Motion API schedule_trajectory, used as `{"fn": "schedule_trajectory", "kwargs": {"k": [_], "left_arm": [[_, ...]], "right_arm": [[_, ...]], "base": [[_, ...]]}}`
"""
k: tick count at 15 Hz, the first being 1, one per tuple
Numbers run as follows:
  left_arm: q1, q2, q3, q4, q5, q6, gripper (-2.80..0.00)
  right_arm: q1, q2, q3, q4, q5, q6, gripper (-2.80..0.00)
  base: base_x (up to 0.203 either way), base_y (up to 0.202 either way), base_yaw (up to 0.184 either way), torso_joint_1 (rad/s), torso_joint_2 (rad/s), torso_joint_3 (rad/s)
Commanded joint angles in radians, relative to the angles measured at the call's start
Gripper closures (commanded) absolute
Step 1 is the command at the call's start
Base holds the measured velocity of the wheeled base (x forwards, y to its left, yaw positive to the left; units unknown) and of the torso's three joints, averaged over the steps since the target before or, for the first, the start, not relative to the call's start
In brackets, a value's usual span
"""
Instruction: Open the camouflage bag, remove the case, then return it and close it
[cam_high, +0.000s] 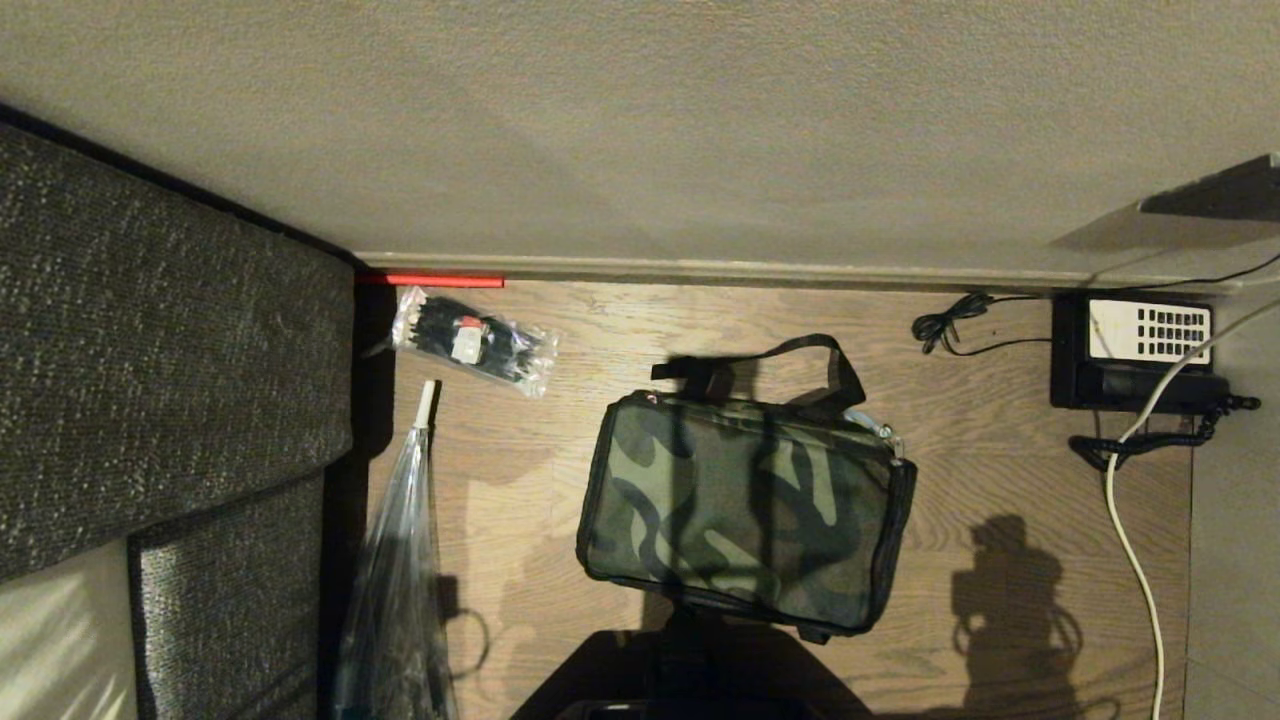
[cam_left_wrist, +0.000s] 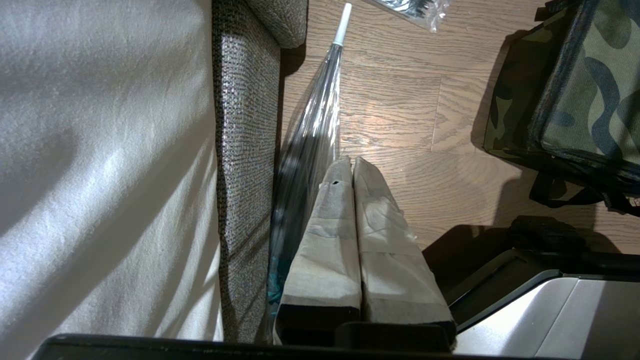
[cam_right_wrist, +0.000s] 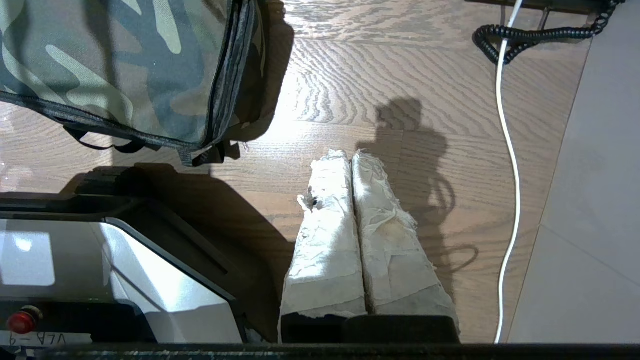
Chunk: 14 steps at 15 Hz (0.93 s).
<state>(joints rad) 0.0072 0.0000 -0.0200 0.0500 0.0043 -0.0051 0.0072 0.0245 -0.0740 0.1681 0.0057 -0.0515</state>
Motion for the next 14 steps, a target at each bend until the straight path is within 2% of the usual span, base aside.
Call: {"fn": "schedule_trajectory", "kwargs": {"k": [1, 2, 5, 6, 14], "left_arm": [[0.000, 0.000, 0.000, 0.001, 0.000, 0.001, 0.00], [0.000, 0.000, 0.000, 0.001, 0.000, 0.001, 0.00], [0.000, 0.000, 0.000, 0.001, 0.000, 0.001, 0.00], [0.000, 0.000, 0.000, 0.001, 0.000, -0.001, 0.00], [0.000, 0.000, 0.000, 0.001, 0.000, -0.001, 0.00]], "right_arm": [[0.000, 0.000, 0.004, -0.002, 0.000, -0.001, 0.00], [0.000, 0.000, 0.013, -0.010, 0.001, -0.002, 0.00], [0.000, -0.003, 0.071, -0.176, -0.001, 0.014, 0.00], [0.000, -0.002, 0.074, -0.169, -0.005, 0.053, 0.00], [0.000, -0.003, 0.074, -0.174, -0.006, 0.053, 0.00]], "base": [[0.000, 0.000, 0.000, 0.000, 0.00, 0.000], [0.000, 0.000, 0.000, 0.000, 0.00, 0.000], [0.000, 0.000, 0.000, 0.000, 0.00, 0.000], [0.000, 0.000, 0.000, 0.000, 0.00, 0.000], [0.000, 0.000, 0.000, 0.000, 0.00, 0.000]]}}
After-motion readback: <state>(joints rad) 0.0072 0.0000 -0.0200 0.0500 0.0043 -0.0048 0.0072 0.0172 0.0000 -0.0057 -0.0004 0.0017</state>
